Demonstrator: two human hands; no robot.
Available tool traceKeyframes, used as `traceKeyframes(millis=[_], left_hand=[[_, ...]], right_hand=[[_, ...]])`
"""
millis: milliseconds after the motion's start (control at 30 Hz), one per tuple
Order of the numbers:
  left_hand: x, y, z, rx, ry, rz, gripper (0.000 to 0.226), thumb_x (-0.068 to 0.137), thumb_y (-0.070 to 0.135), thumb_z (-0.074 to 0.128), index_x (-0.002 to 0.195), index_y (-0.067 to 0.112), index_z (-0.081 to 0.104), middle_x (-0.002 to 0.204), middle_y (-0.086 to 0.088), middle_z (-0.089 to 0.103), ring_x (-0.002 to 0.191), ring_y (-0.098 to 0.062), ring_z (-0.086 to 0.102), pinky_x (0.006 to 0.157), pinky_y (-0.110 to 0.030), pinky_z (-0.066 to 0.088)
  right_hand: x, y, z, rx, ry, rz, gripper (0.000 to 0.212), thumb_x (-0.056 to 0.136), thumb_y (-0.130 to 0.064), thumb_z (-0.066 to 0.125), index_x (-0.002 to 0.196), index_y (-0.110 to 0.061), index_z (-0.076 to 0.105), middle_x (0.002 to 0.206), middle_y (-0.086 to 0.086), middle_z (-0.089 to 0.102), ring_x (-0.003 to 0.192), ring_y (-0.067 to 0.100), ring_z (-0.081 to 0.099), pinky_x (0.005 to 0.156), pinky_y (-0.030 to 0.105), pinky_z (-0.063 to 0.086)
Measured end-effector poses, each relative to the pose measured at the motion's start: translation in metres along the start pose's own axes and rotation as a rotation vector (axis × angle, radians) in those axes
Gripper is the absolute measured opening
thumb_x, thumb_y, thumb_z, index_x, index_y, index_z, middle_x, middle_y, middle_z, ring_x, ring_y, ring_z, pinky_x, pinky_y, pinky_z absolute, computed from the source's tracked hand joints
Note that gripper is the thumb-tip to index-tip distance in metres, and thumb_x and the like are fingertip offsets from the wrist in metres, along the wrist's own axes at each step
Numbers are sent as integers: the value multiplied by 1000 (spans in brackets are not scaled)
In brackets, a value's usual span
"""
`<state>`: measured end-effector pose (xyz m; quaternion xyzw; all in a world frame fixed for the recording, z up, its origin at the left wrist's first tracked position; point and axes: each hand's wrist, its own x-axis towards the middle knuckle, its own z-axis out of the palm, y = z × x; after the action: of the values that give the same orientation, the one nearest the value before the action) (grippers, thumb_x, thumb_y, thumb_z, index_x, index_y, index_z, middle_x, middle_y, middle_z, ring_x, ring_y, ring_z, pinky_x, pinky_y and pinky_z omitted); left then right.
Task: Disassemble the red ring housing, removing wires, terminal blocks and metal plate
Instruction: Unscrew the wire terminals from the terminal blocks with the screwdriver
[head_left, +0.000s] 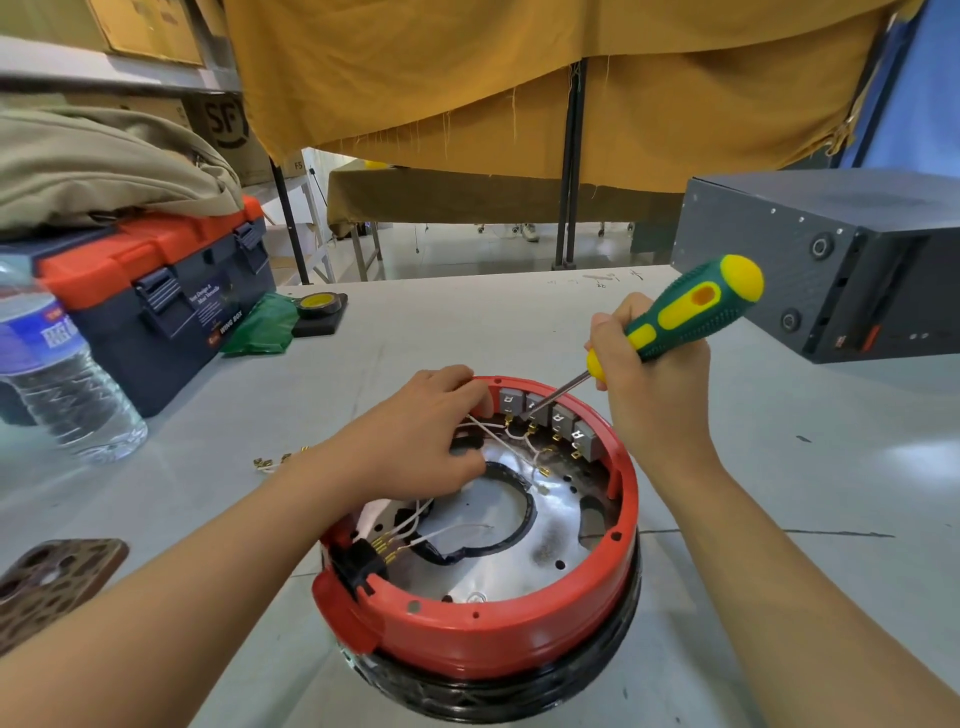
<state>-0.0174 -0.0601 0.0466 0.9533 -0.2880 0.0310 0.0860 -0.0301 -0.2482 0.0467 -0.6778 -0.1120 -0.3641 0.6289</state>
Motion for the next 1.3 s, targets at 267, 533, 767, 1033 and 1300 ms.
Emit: traceKeyframes(millis=[267,533,767,1033,1300], left_hand=[[13,5,3,-31,-32,21,39,80,37,58,117,27,55,141,2,29,126,-19,31,105,-35,33],[14,6,11,-28,18,54,37,82,38,59,118,29,60,141,1,27,125,-21,29,106,-35,32],[12,4,17,-5,49,67,38,86,41,56,124,35,57,146,1,23,131,-21,24,111,-33,24],[12,4,19,28,58,72,39,87,43,53,125,36,55,147,1,21,133,-20,20,111,-33,19],[12,5,19,31,66,68,36,88,42,54,123,35,57,148,0,22,133,-20,21,111,-31,18]], right_hand=[[1,-3,-3,-101,-74,-159,37,80,-11,55,53,-29,38,48,-8,39,45,7,42,50,13,35],[4,-2,-7,-127,-136,-158,32,81,-14,54,55,-26,40,50,-3,40,48,9,43,50,17,38],[6,-2,-10,-120,-206,-132,27,83,-15,53,59,-20,43,55,0,43,53,10,47,54,9,37],[7,2,-7,-66,-87,-26,27,81,-17,51,56,-20,39,50,-7,38,53,14,44,51,15,38],[9,5,-7,48,-16,130,24,76,-18,51,56,-15,38,53,4,37,52,6,45,45,16,38]])
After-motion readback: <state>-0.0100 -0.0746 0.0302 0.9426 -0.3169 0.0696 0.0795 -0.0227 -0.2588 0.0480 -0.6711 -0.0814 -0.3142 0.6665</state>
